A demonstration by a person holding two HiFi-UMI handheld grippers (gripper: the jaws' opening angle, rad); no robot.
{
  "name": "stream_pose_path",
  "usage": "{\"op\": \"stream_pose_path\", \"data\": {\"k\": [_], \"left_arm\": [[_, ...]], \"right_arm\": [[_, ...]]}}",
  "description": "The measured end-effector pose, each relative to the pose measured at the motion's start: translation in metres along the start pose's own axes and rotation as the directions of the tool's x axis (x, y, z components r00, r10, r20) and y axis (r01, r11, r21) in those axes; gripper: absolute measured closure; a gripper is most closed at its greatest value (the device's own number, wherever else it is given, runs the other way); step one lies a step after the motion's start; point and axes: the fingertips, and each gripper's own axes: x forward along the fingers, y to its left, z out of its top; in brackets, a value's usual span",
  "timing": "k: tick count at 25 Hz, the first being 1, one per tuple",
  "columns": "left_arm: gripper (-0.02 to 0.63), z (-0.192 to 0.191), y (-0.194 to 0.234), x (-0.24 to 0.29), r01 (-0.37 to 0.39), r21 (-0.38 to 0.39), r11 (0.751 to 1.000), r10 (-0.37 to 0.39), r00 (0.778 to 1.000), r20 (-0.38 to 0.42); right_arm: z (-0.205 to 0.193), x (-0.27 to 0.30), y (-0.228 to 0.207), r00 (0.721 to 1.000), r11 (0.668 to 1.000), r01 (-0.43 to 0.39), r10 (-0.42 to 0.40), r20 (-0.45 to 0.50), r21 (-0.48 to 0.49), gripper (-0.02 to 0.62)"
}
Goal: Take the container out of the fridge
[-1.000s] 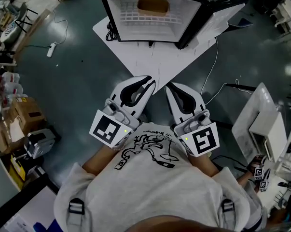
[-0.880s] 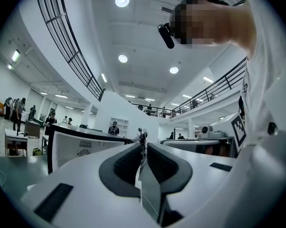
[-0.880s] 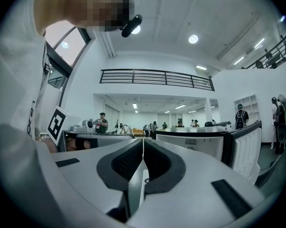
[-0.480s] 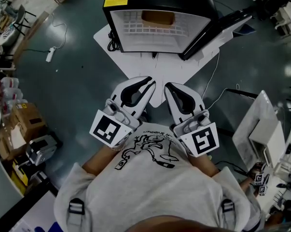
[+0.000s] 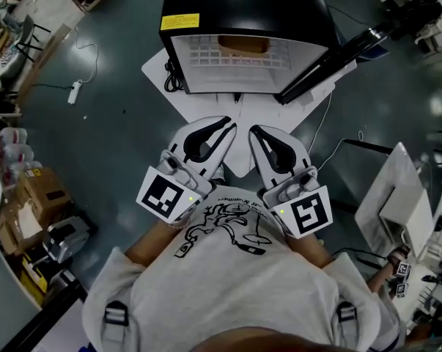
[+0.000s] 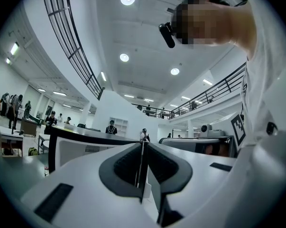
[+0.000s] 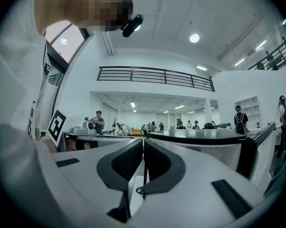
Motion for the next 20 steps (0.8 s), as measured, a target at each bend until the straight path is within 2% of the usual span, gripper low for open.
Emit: {"op": "stream_pose_path", "data": {"k": [20], "left_arm": [[0.565, -0.009, 0.053, 0.024, 0.037, -0.024, 0.999, -0.037, 0.999, -0.022]], "right_arm": [[-0.012, 0.051, -0.023, 0.999, 0.999, 0.029, -0.028, -0.023, 0.018, 0.566]]}}
